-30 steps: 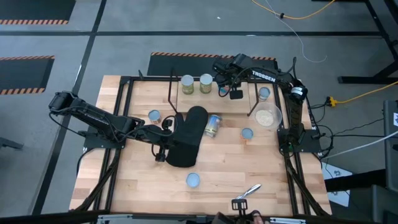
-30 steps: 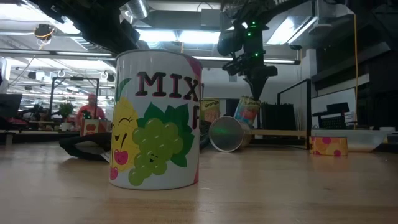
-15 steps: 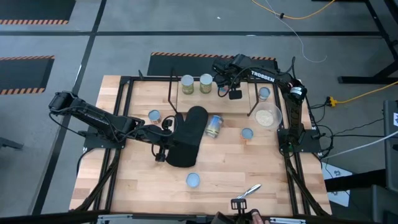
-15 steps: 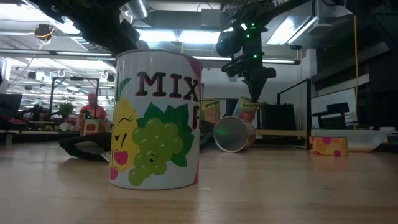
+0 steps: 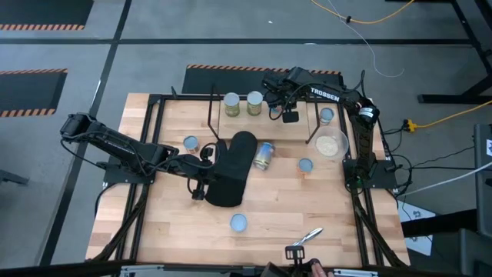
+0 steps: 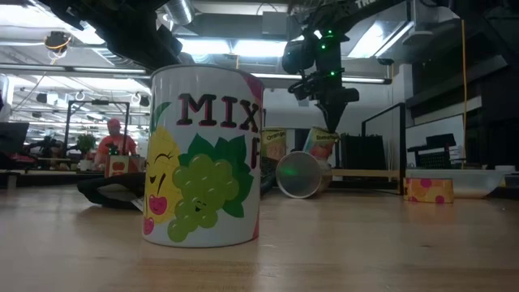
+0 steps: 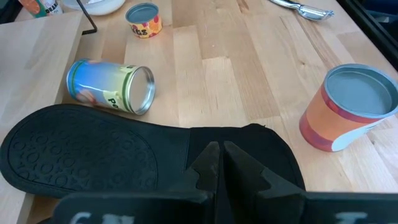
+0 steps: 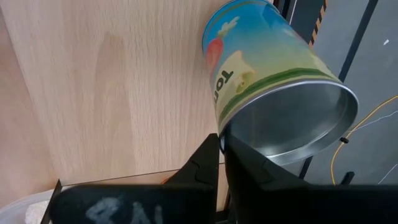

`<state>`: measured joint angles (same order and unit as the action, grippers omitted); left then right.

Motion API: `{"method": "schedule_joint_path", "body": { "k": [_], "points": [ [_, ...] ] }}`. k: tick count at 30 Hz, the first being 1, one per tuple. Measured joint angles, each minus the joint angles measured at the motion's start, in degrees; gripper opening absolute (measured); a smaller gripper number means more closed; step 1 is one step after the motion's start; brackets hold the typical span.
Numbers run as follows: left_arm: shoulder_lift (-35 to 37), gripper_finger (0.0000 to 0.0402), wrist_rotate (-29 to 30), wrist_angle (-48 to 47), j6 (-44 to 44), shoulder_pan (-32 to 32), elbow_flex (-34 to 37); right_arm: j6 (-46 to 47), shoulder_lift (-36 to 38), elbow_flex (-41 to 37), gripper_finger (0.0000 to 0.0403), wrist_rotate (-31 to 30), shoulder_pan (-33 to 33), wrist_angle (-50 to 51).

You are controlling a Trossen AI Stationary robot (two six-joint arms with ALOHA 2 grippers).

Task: Pick and place cans onto a shelf
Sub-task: Put the large canned tomatoes on the shelf

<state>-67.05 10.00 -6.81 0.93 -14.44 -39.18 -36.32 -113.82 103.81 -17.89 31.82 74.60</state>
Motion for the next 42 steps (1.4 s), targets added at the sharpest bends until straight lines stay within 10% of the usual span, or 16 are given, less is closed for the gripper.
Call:
{"method": "schedule_joint_path", "body": {
  "k": [42],
  "points": [
    [0.0, 0.0014, 0.02, -0.02, 0.0, 0.0, 0.0, 1.63, 0.24, 8.45, 0.0031, -4.92, -4.29, 8.31]
  ]
}}
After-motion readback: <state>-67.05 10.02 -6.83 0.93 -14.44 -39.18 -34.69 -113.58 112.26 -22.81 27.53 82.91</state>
